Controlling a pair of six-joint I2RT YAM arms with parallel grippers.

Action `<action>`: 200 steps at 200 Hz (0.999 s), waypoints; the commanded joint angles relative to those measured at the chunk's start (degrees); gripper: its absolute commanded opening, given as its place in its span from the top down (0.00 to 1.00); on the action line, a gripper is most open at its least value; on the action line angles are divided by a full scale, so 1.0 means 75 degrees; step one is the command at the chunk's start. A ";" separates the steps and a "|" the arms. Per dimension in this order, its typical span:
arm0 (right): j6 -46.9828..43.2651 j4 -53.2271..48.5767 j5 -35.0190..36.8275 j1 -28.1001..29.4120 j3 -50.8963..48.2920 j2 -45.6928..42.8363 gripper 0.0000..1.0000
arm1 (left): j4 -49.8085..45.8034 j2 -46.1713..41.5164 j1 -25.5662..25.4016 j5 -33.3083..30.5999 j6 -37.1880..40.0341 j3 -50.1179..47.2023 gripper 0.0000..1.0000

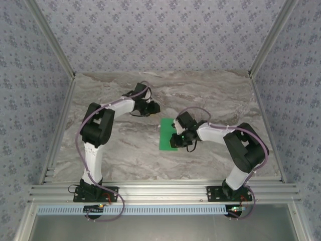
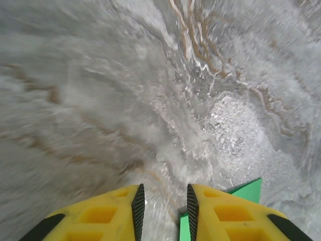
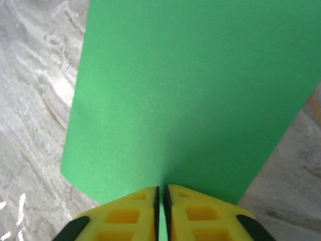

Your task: Fold a paper plane with a square sheet of paper (fold left side to right side)

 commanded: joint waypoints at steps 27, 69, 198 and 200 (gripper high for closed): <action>-0.0073 0.0166 -0.0561 -0.0528 -0.0173 -0.0961 0.60 | 0.0643 -0.2225 -0.0066 -0.0067 -0.0590 -0.1492 0.67; 0.0000 -0.0228 -0.0227 -0.1349 0.0431 -0.1078 0.48 | 0.0225 -0.2254 -0.0492 0.0612 -0.0834 -0.1653 0.67; 0.1607 0.1278 0.0020 -0.1954 -0.0247 -0.1312 0.26 | 0.0483 -0.1866 -0.0701 0.0871 -0.1048 -0.1688 0.68; 0.1659 0.1329 -0.0015 -0.1949 -0.0270 -0.1315 0.26 | 0.0495 -0.1873 -0.0708 0.0887 -0.1061 -0.1721 0.68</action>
